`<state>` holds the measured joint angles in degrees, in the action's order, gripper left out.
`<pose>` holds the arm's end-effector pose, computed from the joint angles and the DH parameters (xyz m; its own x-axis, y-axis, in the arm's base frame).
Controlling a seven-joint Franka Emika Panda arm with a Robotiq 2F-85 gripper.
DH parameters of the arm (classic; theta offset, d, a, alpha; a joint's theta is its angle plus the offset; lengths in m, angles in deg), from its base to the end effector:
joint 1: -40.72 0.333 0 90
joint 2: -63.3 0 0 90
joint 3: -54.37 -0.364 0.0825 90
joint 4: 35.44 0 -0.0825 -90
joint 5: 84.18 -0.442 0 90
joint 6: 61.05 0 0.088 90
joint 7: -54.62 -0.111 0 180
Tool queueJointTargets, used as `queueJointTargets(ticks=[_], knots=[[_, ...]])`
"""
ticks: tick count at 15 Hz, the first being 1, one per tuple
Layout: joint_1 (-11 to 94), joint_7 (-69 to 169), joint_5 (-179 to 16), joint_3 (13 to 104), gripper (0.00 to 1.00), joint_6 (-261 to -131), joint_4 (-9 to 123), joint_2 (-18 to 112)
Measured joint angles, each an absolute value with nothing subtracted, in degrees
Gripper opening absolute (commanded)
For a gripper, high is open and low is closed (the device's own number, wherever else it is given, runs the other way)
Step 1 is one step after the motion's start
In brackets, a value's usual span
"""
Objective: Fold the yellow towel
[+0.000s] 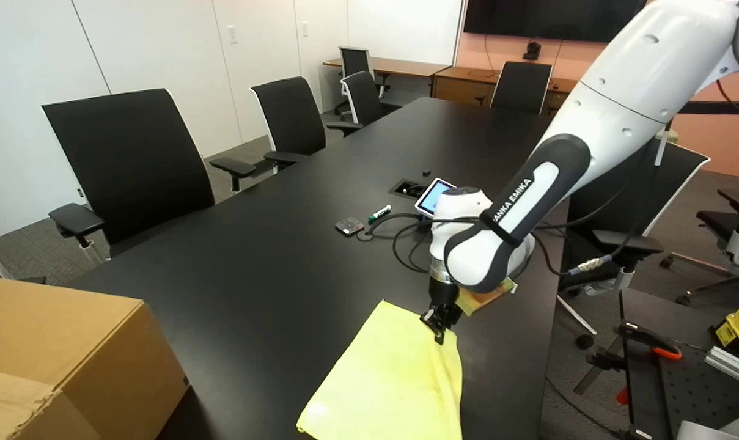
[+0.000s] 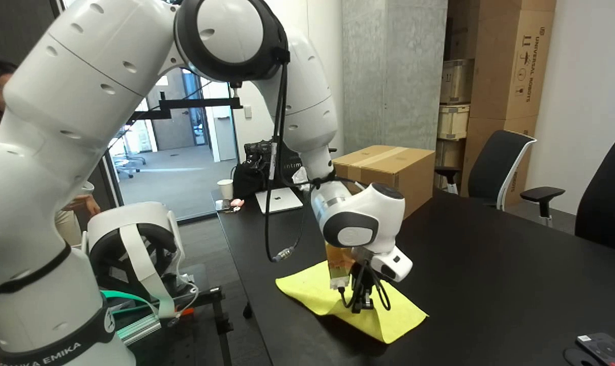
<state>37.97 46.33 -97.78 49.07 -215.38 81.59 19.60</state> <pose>0.6094 0.0236 0.0302 0.9344 -0.3233 -0.1498 -0.3417 -0.9322 -0.1196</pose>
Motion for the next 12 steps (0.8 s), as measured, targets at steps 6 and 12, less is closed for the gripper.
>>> queueJointTargets(ticks=[6, 12], knots=[[35.0, 46.32, -101.18, 49.06, 0.01, -208.87, 71.18, 16.55], [35.66, 45.81, -101.91, 48.7, 0.01, -204.99, 60.42, 10.82]])
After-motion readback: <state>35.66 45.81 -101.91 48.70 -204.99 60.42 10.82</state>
